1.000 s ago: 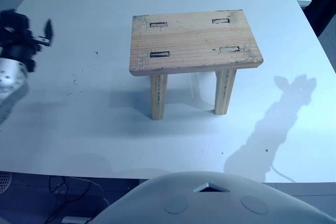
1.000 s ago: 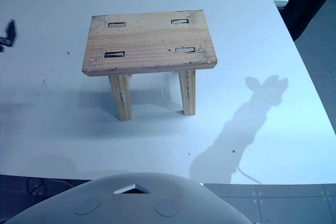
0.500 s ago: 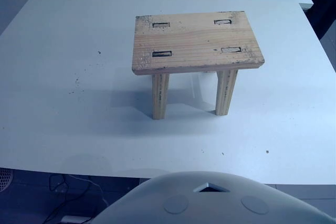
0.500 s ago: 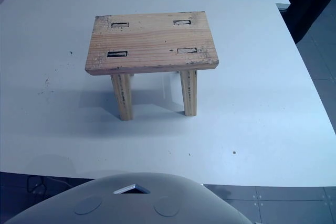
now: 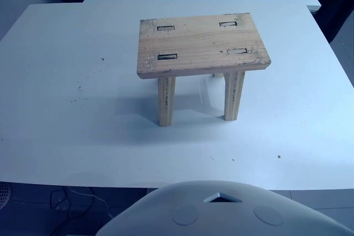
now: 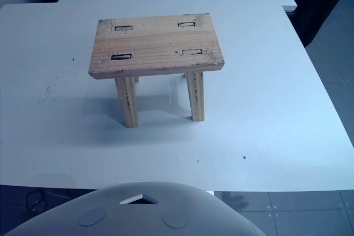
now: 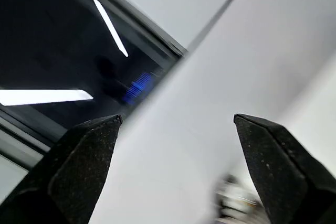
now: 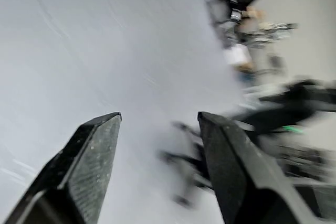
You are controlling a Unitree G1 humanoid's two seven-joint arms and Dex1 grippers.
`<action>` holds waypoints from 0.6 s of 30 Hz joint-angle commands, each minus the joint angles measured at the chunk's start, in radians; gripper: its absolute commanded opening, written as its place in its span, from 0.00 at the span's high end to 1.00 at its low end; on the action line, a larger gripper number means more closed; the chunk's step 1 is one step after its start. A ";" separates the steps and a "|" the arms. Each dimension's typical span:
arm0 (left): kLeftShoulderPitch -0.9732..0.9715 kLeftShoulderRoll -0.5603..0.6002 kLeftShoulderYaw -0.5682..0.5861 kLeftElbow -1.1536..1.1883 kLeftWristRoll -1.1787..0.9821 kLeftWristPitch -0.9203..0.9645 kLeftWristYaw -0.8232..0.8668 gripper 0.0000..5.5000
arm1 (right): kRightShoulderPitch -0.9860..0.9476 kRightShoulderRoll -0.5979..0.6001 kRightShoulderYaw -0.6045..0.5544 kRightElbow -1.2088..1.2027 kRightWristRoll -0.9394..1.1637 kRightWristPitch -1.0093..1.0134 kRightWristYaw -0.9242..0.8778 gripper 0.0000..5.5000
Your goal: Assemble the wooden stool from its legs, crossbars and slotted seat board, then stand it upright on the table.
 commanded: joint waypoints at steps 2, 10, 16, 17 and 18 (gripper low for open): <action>-0.348 -0.428 -0.342 -0.654 0.076 0.099 -0.065 0.28 | -0.122 0.375 0.230 -0.799 0.078 -0.162 0.011 0.51; -0.404 -0.473 -0.421 -0.930 0.220 0.189 -0.173 0.28 | -0.104 0.558 0.432 -0.892 -0.042 -0.148 0.052 0.51; -0.418 -0.626 -0.466 -0.919 0.330 0.240 -0.183 0.28 | -0.106 0.675 0.531 -0.950 -0.080 -0.093 0.032 0.51; -0.411 -0.645 -0.464 -0.916 0.343 0.245 -0.184 0.28 | -0.111 0.688 0.540 -0.959 -0.079 -0.080 0.027 0.51; -0.400 -0.666 -0.457 -0.904 0.354 0.255 -0.176 0.28 | -0.117 0.702 0.548 -0.969 -0.082 -0.068 0.019 0.51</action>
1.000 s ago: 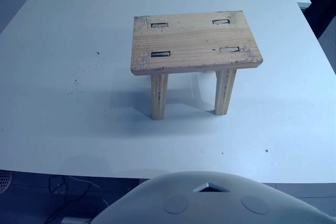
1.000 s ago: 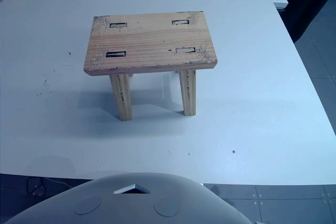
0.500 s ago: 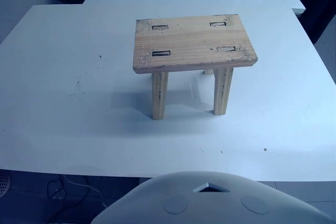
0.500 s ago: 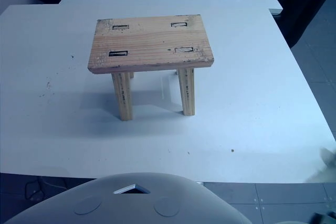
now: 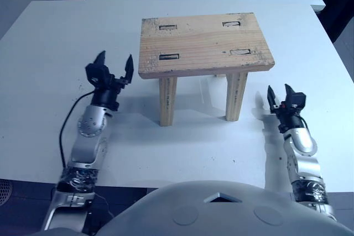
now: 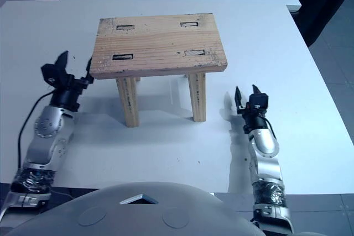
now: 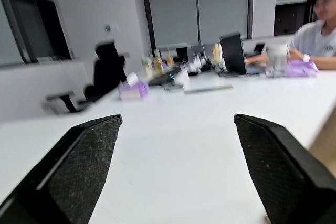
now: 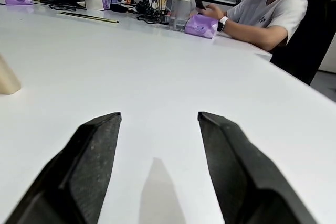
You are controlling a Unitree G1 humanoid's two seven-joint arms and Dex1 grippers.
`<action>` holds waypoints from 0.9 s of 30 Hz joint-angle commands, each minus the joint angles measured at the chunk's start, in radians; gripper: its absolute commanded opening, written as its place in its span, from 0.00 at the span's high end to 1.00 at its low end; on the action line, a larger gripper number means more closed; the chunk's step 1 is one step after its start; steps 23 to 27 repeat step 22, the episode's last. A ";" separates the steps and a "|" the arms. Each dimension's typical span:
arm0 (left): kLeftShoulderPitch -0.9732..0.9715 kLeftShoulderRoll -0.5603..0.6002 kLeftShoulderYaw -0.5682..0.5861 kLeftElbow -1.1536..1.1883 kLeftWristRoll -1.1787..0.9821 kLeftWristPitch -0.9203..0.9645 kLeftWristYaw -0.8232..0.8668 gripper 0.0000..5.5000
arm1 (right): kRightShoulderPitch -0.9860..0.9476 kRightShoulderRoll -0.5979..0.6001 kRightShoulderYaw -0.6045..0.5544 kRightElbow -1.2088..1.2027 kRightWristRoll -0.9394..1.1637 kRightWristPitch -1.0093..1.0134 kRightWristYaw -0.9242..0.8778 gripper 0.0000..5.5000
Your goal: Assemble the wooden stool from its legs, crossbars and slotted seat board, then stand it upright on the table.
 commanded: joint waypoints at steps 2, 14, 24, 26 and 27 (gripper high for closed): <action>0.044 -0.101 0.029 0.054 0.042 0.053 0.008 0.28 | -0.054 0.067 0.047 -0.050 -0.016 0.067 -0.027 0.51; 0.002 -0.218 0.063 0.208 0.138 0.050 -0.040 0.28 | -0.187 0.126 0.057 -0.013 -0.021 0.076 -0.027 0.51; -0.074 -0.243 0.100 0.267 0.182 0.028 -0.051 0.28 | -0.239 0.126 0.053 0.076 -0.034 0.034 -0.026 0.51; -0.074 -0.243 0.100 0.267 0.182 0.028 -0.051 0.28 | -0.239 0.126 0.053 0.076 -0.034 0.034 -0.026 0.51; -0.074 -0.243 0.100 0.267 0.182 0.028 -0.051 0.28 | -0.239 0.126 0.053 0.076 -0.034 0.034 -0.026 0.51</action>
